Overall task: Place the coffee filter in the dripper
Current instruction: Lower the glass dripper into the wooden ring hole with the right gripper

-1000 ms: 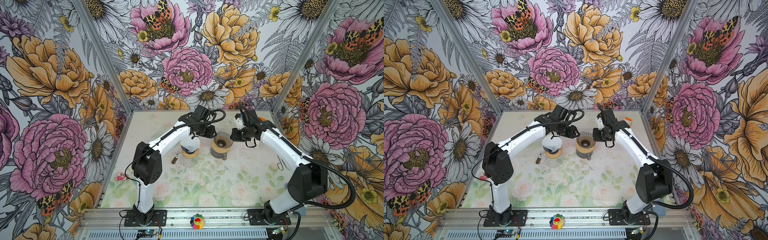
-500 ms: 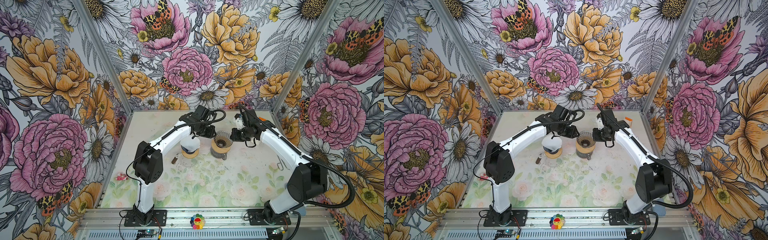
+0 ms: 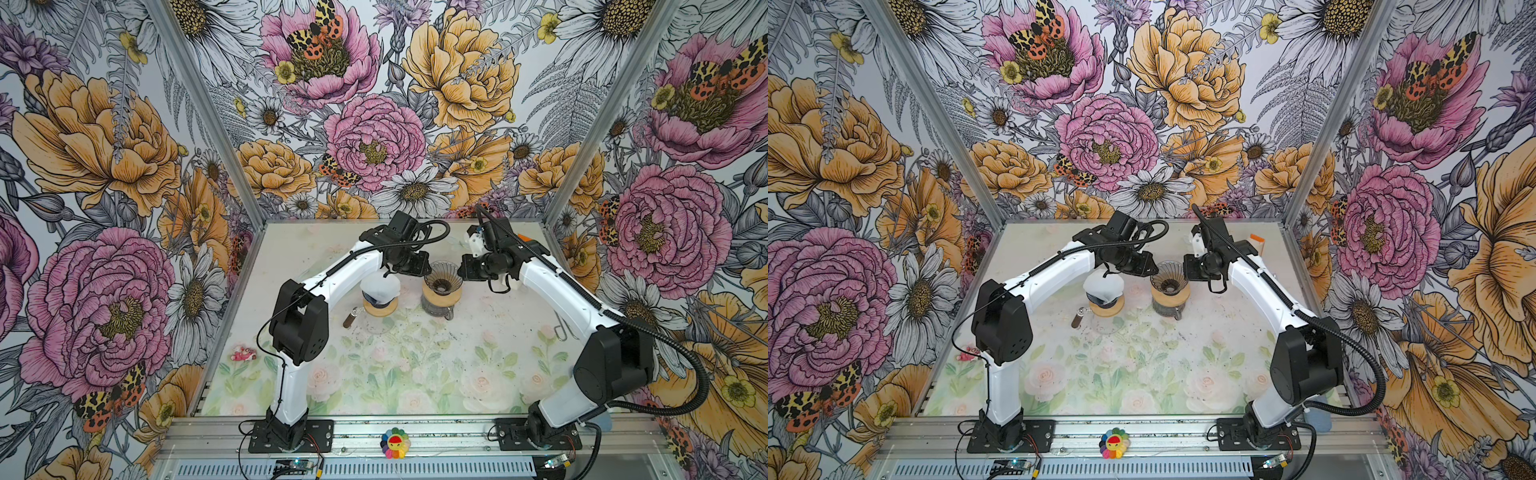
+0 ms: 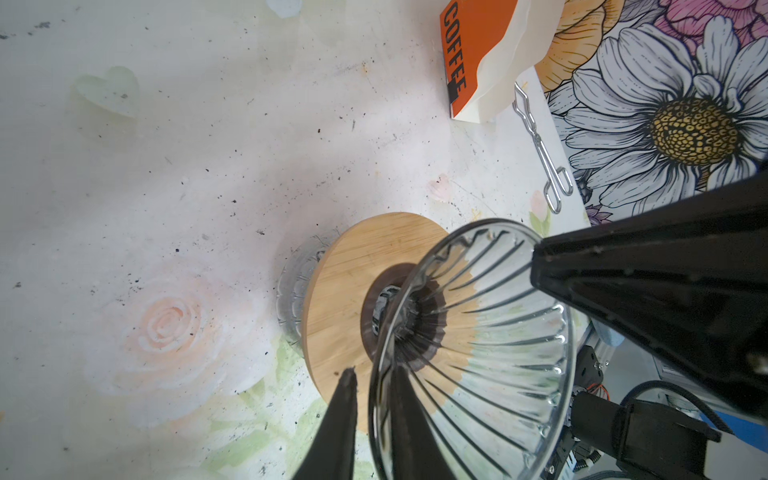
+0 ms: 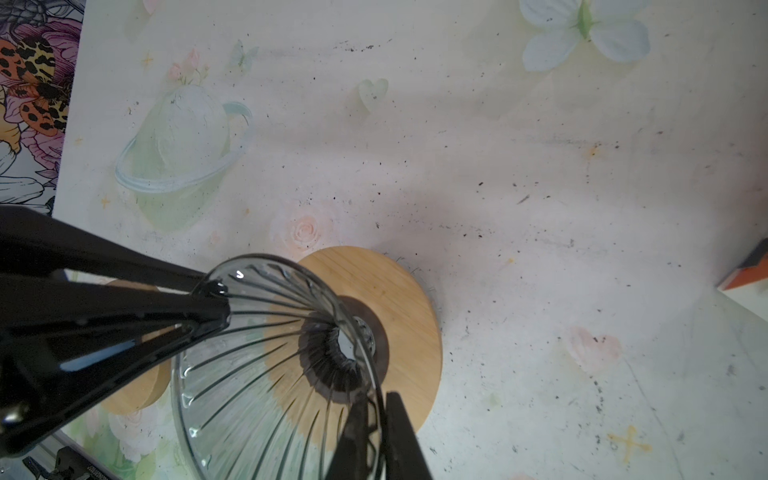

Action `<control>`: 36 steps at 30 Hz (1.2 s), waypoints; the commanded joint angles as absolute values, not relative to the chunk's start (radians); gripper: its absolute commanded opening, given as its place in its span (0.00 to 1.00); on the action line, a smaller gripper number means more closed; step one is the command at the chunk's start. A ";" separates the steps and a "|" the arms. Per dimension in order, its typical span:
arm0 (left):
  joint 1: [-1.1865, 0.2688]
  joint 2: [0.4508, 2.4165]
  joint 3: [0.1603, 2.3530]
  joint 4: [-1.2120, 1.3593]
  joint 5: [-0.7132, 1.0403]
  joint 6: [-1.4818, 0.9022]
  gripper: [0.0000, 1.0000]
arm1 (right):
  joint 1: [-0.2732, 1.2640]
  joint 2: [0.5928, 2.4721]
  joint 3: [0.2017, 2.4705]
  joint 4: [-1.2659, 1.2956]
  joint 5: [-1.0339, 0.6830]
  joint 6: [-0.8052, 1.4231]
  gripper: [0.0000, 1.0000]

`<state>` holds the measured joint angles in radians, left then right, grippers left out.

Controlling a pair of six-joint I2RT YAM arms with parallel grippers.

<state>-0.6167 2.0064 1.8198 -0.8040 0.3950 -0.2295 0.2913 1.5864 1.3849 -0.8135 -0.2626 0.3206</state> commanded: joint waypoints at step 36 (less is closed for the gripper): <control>-0.609 2.050 1.821 -0.806 0.416 -0.227 0.13 | 0.285 1.573 1.221 -0.773 -0.233 0.338 0.08</control>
<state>-0.6109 2.0144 1.8198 -0.7986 0.4137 -0.2298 0.2886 1.5444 1.2819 -0.6685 -0.2722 0.3504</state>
